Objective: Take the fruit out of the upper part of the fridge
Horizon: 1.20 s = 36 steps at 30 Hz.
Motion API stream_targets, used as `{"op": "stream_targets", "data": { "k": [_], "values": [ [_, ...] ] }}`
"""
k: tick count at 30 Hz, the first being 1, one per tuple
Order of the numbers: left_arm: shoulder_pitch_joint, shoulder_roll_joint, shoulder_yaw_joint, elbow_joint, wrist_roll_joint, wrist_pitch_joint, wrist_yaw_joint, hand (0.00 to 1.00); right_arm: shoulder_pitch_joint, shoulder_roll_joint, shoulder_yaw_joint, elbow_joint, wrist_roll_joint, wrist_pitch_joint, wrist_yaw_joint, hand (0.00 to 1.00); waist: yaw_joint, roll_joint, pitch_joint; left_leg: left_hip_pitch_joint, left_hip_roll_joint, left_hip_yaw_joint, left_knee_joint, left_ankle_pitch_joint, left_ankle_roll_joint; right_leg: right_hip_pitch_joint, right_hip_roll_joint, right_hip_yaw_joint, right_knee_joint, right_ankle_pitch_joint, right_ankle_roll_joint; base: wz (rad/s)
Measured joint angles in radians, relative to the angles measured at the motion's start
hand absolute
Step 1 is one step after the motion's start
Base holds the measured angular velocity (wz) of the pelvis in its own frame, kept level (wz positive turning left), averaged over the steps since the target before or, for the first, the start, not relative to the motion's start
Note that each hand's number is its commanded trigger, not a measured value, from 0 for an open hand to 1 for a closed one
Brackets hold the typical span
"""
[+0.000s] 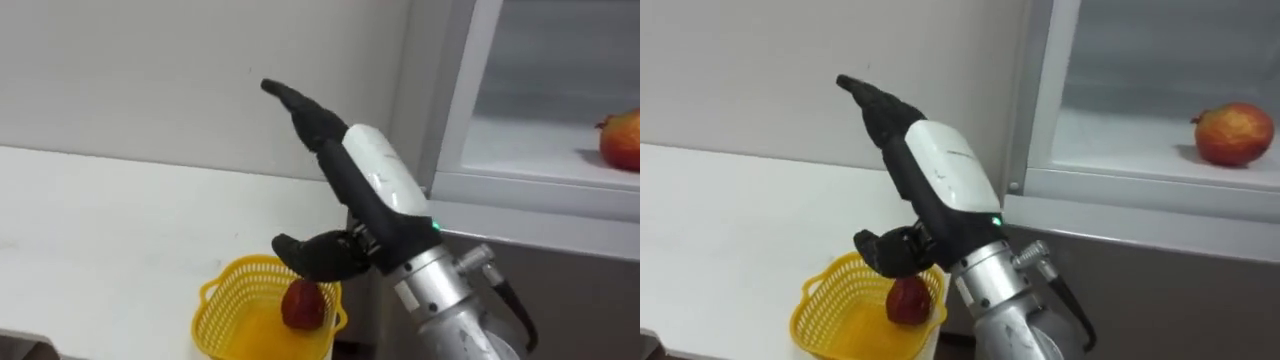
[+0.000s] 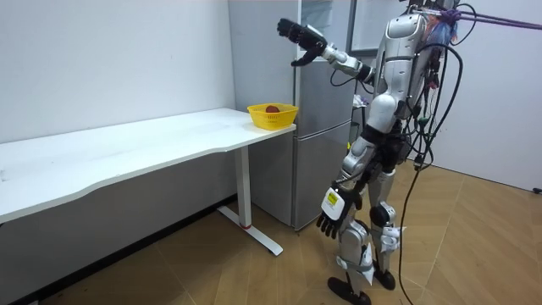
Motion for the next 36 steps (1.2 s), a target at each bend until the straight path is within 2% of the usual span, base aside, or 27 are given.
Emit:
{"op": "stream_targets", "data": {
  "k": [2, 4, 7, 12, 13, 18, 22, 25, 30, 34, 36],
  "values": [
    [0.0, -0.001, 0.001, 0.001, 0.0, -0.006, 0.004, 0.0, 0.053, 0.004, -0.035, -0.048, 0.019, -0.016, -0.011, 0.0, -0.008, 0.005, -0.0001, 0.001, 0.002, 0.013, -0.001, 0.0, 0.0, -0.004, 0.0, 0.008, 0.001, 0.0, 0.0, -0.16],
    [0.003, -0.004, 0.001, 0.004, -0.001, -0.017, 0.01, 0.0, 0.091, 0.004, -0.065, -0.081, 0.026, -0.026, -0.033, 0.0, -0.023, 0.021, 0.0022, 0.009, 0.007, 0.036, -0.006, 0.0, 0.0, -0.01, 0.002, 0.029, 0.003, 0.002, -0.003, -0.29],
    [0.006, -0.006, 0.003, 0.023, -0.013, -0.023, 0.012, 0.0, 0.12, 0.003, -0.099, -0.1, 0.026, -0.045, -0.054, 0.0, -0.059, 0.039, -0.0037, 0.015, 0.01, 0.047, -0.01, 0.0, 0.0, -0.012, 0.003, 0.037, 0.005, 0.005, -0.003, -0.16],
    [0.03, -0.006, 0.011, 0.029, -0.013, -0.037, 0.009, 0.0, 0.191, 0.004, -0.168, -0.158, 0.057, -0.089, -0.104, 0.0, -0.095, 0.049, -0.0088, 0.018, 0.015, 0.064, -0.014, 0.0, 0.0, -0.017, 0.009, 0.053, 0.004, 0.008, -0.006, -0.08],
    [0.035, -0.007, 0.011, 0.029, -0.013, -0.037, 0.007, 0.0, 0.204, 0.003, -0.182, -0.164, 0.053, -0.091, -0.115, 0.0, -0.112, 0.049, -0.0098, 0.018, 0.015, 0.064, -0.016, 0.0, -0.001, -0.017, 0.01, 0.054, 0.003, 0.008, -0.006, -0.07],
    [0.042, -0.012, 0.013, 0.038, -0.013, -0.038, -0.015, 0.0, 0.253, -0.002, -0.248, -0.164, 0.036, -0.101, -0.173, 0.0, -0.136, 0.054, -0.0115, 0.032, 0.017, 0.063, -0.018, -0.001, -0.004, -0.007, 0.013, 0.055, 0.003, 0.008, -0.006, 0.0],
    [0.044, -0.016, 0.024, 0.036, -0.013, -0.038, -0.019, 0.0, 0.257, -0.028, -0.336, -0.167, 0.057, -0.102, -0.23, 0.0, -0.145, 0.05, -0.0136, 0.033, 0.017, 0.062, -0.017, -0.001, -0.004, -0.01, 0.012, 0.053, 0.004, 0.008, -0.006, 0.0],
    [0.049, -0.017, 0.041, 0.036, -0.013, -0.037, -0.019, 0.0, 0.256, -0.03, -0.387, -0.167, 0.062, -0.102, -0.265, 0.0, -0.162, 0.039, -0.0145, 0.031, 0.017, 0.061, -0.017, -0.001, -0.004, -0.009, 0.012, 0.052, 0.004, 0.008, -0.007, 0.0],
    [0.056, -0.014, 0.074, 0.037, -0.013, -0.034, -0.018, 0.0, 0.256, -0.041, -0.468, -0.165, 0.078, -0.101, -0.316, 0.0, -0.169, 0.016, -0.0128, 0.031, 0.015, 0.061, -0.017, -0.001, -0.004, -0.01, 0.011, 0.054, 0.0, 0.007, -0.006, 0.0],
    [0.056, -0.013, 0.079, 0.037, -0.013, -0.034, -0.018, 0.0, 0.255, -0.069, -0.492, -0.136, 0.079, -0.101, -0.337, 0.0, -0.168, 0.007, -0.0088, 0.032, 0.014, 0.061, -0.008, -0.001, -0.003, -0.011, 0.01, 0.052, -0.003, 0.006, -0.005, 0.0],
    [0.058, -0.013, 0.088, 0.037, -0.012, -0.035, -0.019, 0.0, 0.252, -0.069, -0.505, -0.121, 0.079, -0.102, -0.338, 0.0, -0.167, 0.005, -0.0068, 0.032, 0.014, 0.062, -0.008, -0.001, -0.003, -0.008, 0.012, 0.052, -0.013, 0.007, -0.004, 0.02]
  ]
}}
